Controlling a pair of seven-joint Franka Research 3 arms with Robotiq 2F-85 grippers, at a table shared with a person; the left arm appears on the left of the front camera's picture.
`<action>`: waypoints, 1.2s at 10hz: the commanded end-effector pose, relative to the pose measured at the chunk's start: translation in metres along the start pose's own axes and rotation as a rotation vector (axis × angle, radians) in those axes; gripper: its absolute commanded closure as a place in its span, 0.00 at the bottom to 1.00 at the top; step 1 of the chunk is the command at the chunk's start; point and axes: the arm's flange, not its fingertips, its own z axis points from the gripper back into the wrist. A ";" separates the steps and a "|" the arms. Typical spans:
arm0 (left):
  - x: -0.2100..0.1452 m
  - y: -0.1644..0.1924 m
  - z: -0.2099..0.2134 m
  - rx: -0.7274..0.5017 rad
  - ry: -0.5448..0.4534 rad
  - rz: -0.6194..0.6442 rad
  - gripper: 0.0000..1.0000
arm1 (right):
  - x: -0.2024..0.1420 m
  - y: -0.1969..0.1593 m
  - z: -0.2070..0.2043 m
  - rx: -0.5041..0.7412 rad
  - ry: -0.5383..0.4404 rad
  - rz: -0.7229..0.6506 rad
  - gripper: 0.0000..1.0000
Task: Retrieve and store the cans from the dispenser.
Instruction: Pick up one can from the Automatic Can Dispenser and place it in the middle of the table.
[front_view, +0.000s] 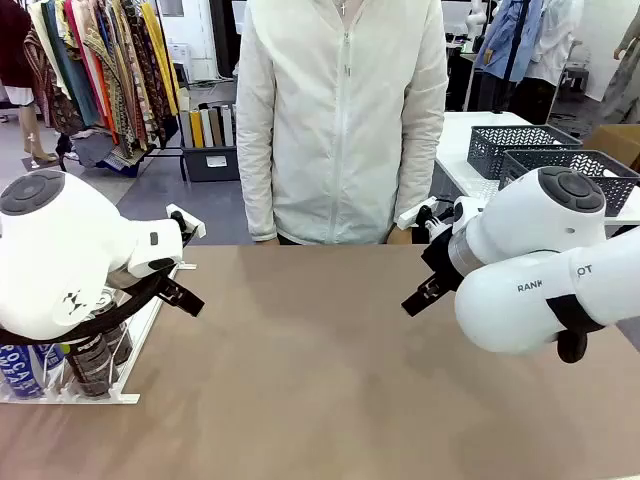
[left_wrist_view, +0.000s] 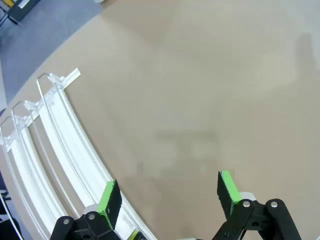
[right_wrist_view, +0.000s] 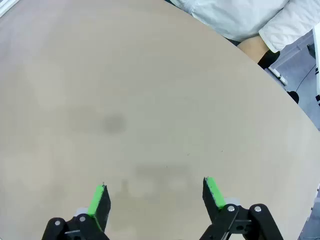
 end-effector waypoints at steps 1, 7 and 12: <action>0.000 0.000 0.000 0.000 -0.001 0.000 0.00 | 0.000 0.000 0.000 0.000 0.000 0.000 0.00; 0.000 0.000 0.000 0.000 -0.001 0.000 0.00 | 0.000 0.000 0.000 0.000 0.000 0.000 0.00; 0.000 0.000 0.000 0.000 -0.001 0.000 0.00 | 0.000 0.000 0.000 0.000 0.000 0.000 0.00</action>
